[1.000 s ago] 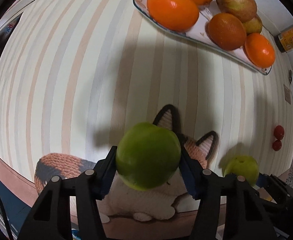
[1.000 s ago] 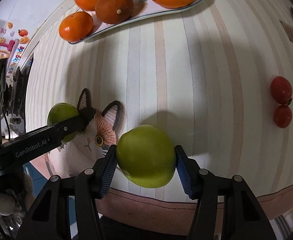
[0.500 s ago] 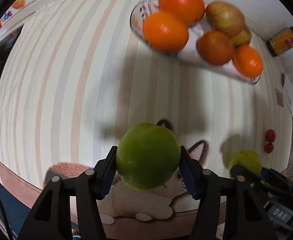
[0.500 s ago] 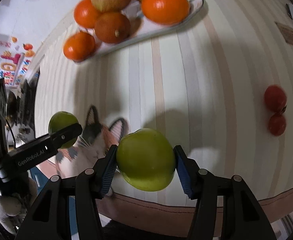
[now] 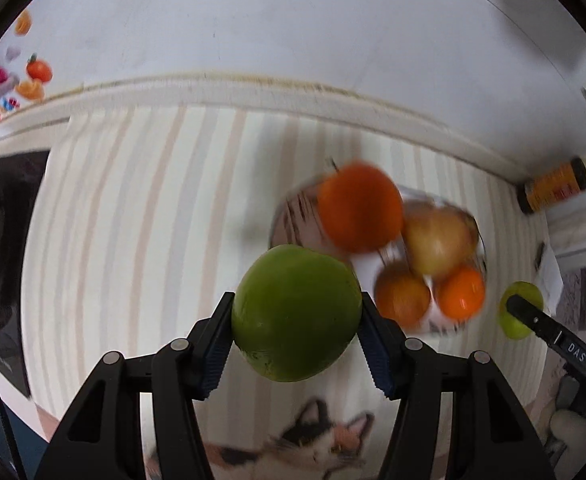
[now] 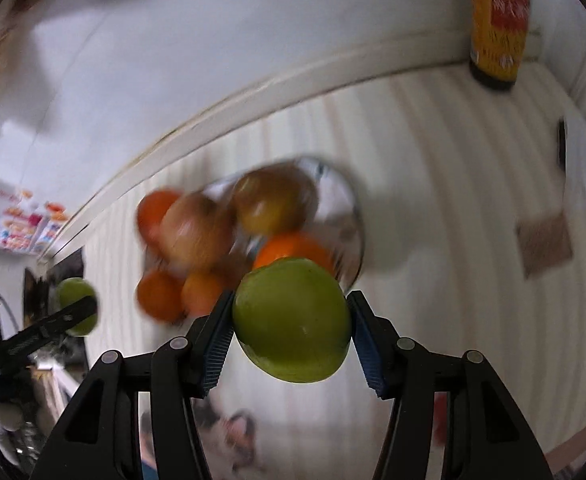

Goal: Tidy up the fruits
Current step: 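Carry both green apples over the floral plate, then lower the green apples onto the plate and open both grippers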

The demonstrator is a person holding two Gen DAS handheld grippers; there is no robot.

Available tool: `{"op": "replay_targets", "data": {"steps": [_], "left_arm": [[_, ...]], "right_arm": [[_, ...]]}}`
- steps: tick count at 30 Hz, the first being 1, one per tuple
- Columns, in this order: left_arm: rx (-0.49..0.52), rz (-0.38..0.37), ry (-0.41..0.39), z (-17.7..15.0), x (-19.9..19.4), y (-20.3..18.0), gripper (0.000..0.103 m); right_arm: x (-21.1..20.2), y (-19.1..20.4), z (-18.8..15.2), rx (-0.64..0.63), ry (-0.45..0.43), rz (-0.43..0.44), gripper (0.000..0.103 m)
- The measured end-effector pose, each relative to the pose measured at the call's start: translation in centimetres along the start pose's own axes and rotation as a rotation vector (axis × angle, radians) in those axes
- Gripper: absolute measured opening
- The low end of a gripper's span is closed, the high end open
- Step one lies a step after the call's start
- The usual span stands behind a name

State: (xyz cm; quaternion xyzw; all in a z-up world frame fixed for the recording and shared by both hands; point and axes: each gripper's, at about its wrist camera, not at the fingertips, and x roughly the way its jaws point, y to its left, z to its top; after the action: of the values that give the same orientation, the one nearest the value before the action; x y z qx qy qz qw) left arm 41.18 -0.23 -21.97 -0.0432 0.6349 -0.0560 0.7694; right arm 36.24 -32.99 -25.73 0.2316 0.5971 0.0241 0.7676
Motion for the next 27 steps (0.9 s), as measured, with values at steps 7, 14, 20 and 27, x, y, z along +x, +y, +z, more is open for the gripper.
{"op": "replay_targets", "data": {"steps": [7,14,20,27], "left_arm": [[0.005,0.01,0.094,4.1,4.5,0.1,0.056],[0.002,-0.014,0.163,5.0,6.9,-0.5,0.056],[-0.022,-0.03,0.165,5.2,6.8,-0.1,0.056],[-0.049,-0.052,0.18,4.7,6.7,0.4,0.056]], "right_arm": [[3.4,0.1,5.3,-0.02,0.008,-0.091,0.059],[5.6,0.7,6.0,-0.021,0.008,-0.123,0.059],[6.2,0.4,5.7,-0.002,0.001,-0.114,0.059],[6.5,-0.9,5.2,0.077,0.019,-0.056,0.061]]}}
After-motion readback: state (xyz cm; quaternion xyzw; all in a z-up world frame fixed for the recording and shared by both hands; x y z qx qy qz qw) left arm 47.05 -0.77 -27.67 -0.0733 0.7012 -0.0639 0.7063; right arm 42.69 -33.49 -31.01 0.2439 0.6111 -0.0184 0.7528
